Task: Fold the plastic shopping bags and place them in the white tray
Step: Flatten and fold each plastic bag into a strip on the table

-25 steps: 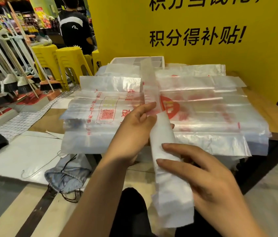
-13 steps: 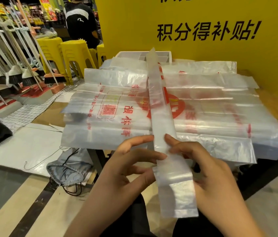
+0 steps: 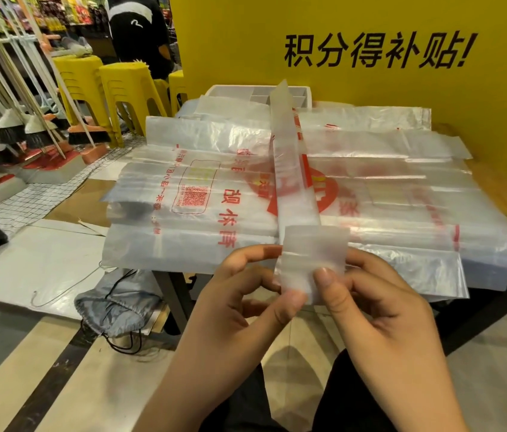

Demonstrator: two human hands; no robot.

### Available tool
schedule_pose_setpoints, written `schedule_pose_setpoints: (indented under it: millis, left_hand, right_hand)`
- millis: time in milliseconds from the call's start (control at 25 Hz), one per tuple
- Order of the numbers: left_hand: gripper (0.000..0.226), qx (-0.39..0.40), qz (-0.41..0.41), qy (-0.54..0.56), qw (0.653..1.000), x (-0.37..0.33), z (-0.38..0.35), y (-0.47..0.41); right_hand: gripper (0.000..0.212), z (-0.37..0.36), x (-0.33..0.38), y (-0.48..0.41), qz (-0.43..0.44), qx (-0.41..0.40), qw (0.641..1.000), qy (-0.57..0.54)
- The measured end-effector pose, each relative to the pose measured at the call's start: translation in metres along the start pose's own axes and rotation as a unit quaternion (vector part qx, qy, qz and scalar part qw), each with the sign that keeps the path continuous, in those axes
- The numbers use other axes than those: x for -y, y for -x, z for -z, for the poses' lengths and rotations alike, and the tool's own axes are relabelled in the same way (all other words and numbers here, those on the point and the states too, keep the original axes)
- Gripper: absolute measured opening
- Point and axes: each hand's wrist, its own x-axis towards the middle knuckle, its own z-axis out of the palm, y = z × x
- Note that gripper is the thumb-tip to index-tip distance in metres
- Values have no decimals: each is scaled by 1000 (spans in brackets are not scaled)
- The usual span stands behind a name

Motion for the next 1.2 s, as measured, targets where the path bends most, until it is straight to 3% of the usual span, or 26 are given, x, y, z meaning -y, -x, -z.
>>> schedule_pose_setpoints:
  millis: [160, 320, 600, 720, 840, 1000, 1080, 1200]
  left_hand:
    - [6, -8, 8, 27, 1000, 2, -3, -1]
    - [15, -7, 6, 21, 1000, 4, -1, 0]
    - [53, 16, -19, 11, 1000, 1, -3, -2]
    - [32, -22, -4, 51, 998, 0, -6, -3]
    - [9, -82, -17, -8, 996, -3, -8, -8]
    - [35, -113, 29, -13, 993, -12, -9, -12]
    - [38, -96, 35, 1, 995, -12, -6, -11]
    - [30, -7, 23, 38, 999, -12, 5, -9]
  right_hand:
    - [16, -9, 0, 1, -74, -38, 996, -42]
    - [8, -6, 0, 1, -85, -11, 993, -86]
    - [42, -5, 2, 3, -115, 15, 984, -138]
    - [39, -5, 3, 3, -122, 5, 980, -160]
    - [33, -4, 4, 3, -125, 1, 975, -182]
    - [18, -6, 3, 3, -126, 7, 977, -172]
    - [19, -6, 1, 3, -128, 7, 978, -167]
    - [24, -4, 1, 2, -133, 8, 975, -177]
